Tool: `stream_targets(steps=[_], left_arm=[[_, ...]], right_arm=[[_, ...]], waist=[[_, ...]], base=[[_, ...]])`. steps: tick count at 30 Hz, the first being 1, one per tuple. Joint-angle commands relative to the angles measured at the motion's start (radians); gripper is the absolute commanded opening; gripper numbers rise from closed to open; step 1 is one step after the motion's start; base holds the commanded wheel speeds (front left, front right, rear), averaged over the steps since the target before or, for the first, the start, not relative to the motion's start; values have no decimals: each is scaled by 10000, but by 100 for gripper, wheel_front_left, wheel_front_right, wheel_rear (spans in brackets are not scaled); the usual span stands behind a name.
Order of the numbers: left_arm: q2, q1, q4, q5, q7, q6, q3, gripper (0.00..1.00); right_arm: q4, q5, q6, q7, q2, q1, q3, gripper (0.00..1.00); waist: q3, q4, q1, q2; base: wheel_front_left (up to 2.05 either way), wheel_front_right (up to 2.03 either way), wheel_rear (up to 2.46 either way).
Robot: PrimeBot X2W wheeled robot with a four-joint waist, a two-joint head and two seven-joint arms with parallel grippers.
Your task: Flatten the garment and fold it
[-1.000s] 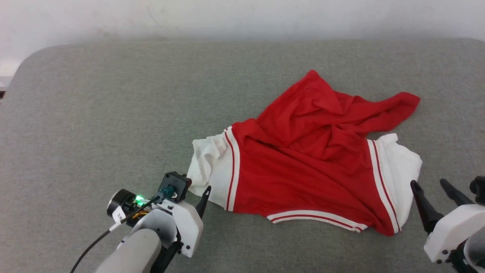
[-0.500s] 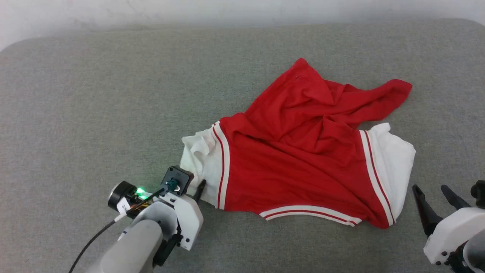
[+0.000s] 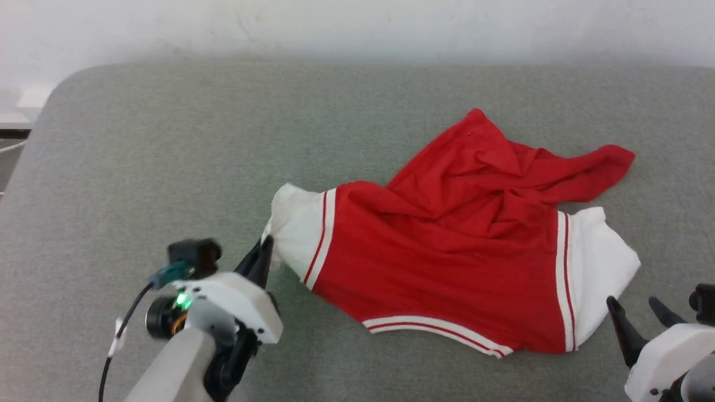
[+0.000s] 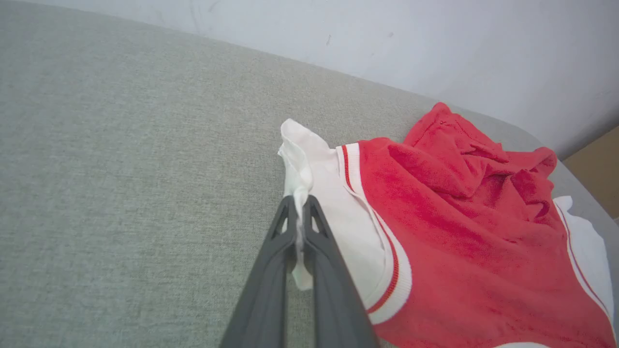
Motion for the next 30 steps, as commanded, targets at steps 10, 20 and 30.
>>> stream_targets(steps=[10,20,30], left_arm=[[-302,1623,137,-2058,654,576,1269,44],[89,1142,-58,-422,-1490,1055,1184,100],[-9,1211,-1487,1454,-1936,1257,989,100]], right_arm=[[648,-104,-19,370,-90,257,-35,100],[1292,-666,-19,290,-460,-588,-660,100],[3278,-1330,-19,680,-1218,-1751,-679,100]], waist=[[-126,477,0,0],[-183,833,0,0],[122,1418,0,0]], base=[[0,0,0],[0,0,0],[0,0,0]])
